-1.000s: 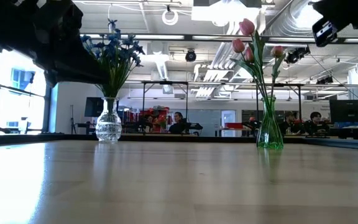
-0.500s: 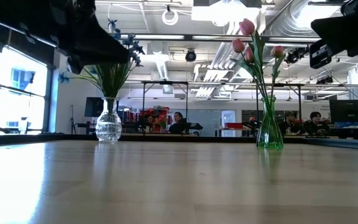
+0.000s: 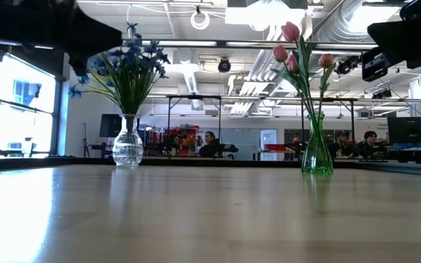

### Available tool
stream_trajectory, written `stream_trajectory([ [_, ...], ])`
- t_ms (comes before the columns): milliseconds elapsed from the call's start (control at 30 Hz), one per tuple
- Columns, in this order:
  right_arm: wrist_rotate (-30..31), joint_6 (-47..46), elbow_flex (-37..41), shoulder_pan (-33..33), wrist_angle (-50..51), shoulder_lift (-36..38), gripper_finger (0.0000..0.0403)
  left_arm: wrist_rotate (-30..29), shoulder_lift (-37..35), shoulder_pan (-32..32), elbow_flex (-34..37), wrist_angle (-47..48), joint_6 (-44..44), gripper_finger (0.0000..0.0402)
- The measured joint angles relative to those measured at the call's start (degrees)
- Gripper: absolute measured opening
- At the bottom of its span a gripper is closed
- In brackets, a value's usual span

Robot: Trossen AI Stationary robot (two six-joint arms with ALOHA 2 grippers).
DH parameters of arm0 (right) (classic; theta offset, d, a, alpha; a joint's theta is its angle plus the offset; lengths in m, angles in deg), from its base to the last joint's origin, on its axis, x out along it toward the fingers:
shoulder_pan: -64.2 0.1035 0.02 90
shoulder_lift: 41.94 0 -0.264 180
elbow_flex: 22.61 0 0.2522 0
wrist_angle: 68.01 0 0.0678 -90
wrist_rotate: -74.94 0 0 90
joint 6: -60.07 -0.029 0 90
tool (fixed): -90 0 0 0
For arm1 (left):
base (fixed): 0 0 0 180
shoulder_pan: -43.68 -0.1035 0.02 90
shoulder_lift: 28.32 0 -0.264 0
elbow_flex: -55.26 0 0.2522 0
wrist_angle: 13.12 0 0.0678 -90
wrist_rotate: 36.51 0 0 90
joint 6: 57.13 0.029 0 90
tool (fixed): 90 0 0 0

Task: Sort flowers into vase by color
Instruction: Return to Home Position

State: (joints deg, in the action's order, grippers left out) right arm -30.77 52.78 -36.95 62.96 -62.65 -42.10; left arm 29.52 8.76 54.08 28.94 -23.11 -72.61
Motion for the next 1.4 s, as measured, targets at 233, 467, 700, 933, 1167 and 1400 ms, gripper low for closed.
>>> stream_trajectory([
  [233, 0.44, -1.62, 0.0, -0.02, 0.13, -0.02, 0.0, 7.49, -23.81, -4.17, 5.75, 11.84, 5.28, 0.004],
  [467, -0.11, -1.91, 0.02, 0.02, 0.21, -0.04, 0.0, 11.27, -36.84, -6.02, 5.8, 25.51, 7.34, 0.0019],
  [700, -0.24, -1.68, 0.02, 0.13, 0.02, -0.07, 0.0, 17.03, -36.82, -5.91, 11.97, 16.78, 11.01, 0.0001],
  [933, -0.22, -0.21, 0.02, 0.13, 0.48, -0.13, 0.0, 21.83, -36.87, -5.91, 11.87, 16.07, 17.43, 0.0],
  [1167, -0.16, 1.78, 0.02, 0.13, 1.98, -0.13, 0.0, 24.18, -36.68, -5.89, 11.87, 18.61, 21.61, 0.0],
  [1400, 5.22, 2.19, 0.02, 0.13, 3.2, -0.13, 0.0, 24.18, -36.66, -5.89, 11.87, 20.23, 21.04, 0.0],
])
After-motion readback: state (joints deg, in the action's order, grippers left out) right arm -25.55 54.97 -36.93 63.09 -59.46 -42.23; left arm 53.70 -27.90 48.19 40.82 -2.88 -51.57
